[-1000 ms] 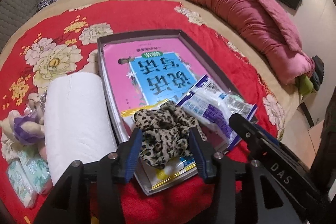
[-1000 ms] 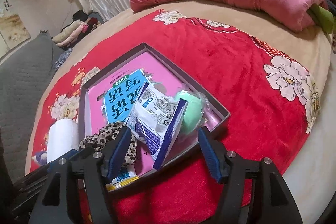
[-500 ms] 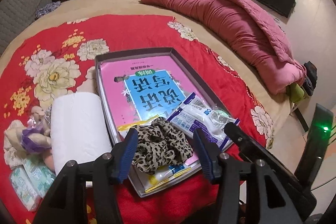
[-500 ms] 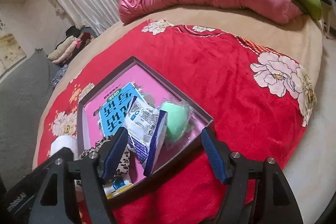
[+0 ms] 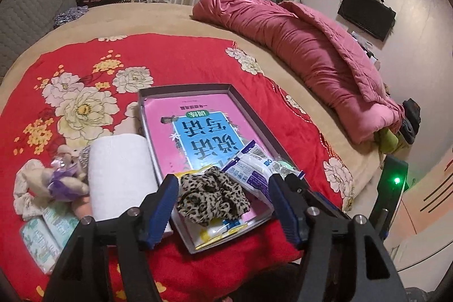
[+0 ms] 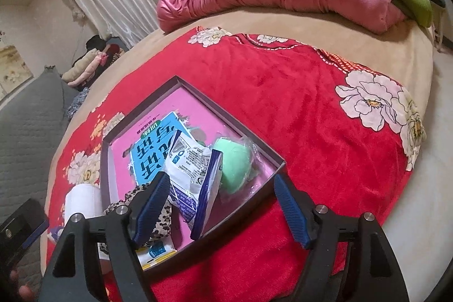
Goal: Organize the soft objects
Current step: 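Move both open tools from the tray over to the scrunchie and teddy bear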
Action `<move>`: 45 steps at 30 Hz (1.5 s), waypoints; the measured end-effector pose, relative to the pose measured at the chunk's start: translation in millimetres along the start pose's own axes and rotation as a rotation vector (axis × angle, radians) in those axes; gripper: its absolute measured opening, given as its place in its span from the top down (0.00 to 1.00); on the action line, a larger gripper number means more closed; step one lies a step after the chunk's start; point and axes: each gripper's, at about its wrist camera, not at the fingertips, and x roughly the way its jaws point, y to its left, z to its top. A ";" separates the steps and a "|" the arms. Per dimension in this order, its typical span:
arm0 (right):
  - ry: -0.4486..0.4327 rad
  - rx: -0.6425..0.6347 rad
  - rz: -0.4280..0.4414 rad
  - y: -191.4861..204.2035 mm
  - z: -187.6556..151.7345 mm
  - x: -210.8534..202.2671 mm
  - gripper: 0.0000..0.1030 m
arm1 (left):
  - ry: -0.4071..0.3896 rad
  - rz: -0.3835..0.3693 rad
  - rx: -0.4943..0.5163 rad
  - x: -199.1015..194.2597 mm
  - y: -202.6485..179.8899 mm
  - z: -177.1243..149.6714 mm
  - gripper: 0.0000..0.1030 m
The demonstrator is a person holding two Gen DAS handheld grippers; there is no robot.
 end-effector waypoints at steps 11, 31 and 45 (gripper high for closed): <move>-0.064 -0.113 0.032 23.6 -0.3 -12.4 0.25 | -0.012 -0.010 -0.070 -24.1 24.9 -14.9 0.36; -0.140 -0.245 0.080 52.1 -4.8 -28.0 0.24 | -0.071 0.064 -0.212 -64.8 101.3 -30.6 0.36; -0.192 -0.466 0.131 97.6 -25.4 -43.6 0.24 | -0.123 0.125 -0.279 -88.4 145.5 -37.6 0.36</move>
